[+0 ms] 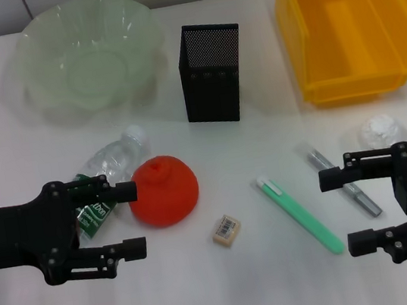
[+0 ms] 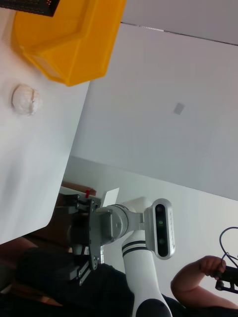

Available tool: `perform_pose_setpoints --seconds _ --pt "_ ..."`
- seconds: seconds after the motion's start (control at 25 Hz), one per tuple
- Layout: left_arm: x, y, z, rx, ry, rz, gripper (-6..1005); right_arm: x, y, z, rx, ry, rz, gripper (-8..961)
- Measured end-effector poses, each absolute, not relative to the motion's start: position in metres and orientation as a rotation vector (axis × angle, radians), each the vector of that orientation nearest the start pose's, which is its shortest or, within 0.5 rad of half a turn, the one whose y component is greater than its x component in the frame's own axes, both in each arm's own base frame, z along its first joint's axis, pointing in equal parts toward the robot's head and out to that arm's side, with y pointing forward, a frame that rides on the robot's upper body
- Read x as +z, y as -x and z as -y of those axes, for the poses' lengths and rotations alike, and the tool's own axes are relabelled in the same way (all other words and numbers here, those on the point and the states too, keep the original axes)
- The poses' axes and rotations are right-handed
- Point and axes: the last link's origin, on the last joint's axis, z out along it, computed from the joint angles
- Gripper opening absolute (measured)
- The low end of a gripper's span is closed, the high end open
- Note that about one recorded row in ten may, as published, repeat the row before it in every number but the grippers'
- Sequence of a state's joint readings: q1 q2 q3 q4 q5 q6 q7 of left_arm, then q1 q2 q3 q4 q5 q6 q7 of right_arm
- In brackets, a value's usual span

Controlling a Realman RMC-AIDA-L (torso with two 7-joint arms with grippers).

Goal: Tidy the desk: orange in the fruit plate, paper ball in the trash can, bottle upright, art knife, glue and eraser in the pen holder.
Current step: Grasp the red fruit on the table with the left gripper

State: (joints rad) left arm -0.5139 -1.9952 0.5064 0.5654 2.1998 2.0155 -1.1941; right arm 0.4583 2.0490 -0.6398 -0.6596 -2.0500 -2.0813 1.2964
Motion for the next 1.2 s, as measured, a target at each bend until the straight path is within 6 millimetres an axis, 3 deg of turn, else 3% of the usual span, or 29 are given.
perform_pose_setpoints --seconds 0.4,0.6,0.72,0.76,0.8,0.96,1.04,1.2 --pt "0.032 0.272 -0.268 -0.922 3.014 0.434 798 0.024 -0.255 -0.253 1.055 3.044 -0.466 850" --pt "0.033 0.268 -0.281 -0.873 2.981 0.478 798 0.025 -0.262 -0.252 1.041 3.001 -0.504 850" --pt "0.032 0.258 -0.300 -0.779 2.953 0.500 798 0.024 -0.273 -0.247 1.023 2.945 -0.569 849" --pt "0.028 0.248 -0.314 -0.677 2.956 0.490 798 0.025 -0.280 -0.244 1.013 2.905 -0.610 849" --pt "0.028 0.248 -0.314 -0.677 2.956 0.490 798 0.025 -0.280 -0.244 1.013 2.905 -0.610 849" --pt "0.003 0.223 -0.340 -0.391 3.038 0.414 799 0.024 -0.295 -0.233 1.010 2.835 -0.697 849" --pt "-0.016 0.217 -0.347 -0.212 3.074 0.354 799 0.024 -0.300 -0.229 1.013 2.808 -0.721 849" --pt "-0.025 0.219 -0.352 -0.125 3.053 0.320 799 0.023 -0.303 -0.225 1.014 2.794 -0.743 848"
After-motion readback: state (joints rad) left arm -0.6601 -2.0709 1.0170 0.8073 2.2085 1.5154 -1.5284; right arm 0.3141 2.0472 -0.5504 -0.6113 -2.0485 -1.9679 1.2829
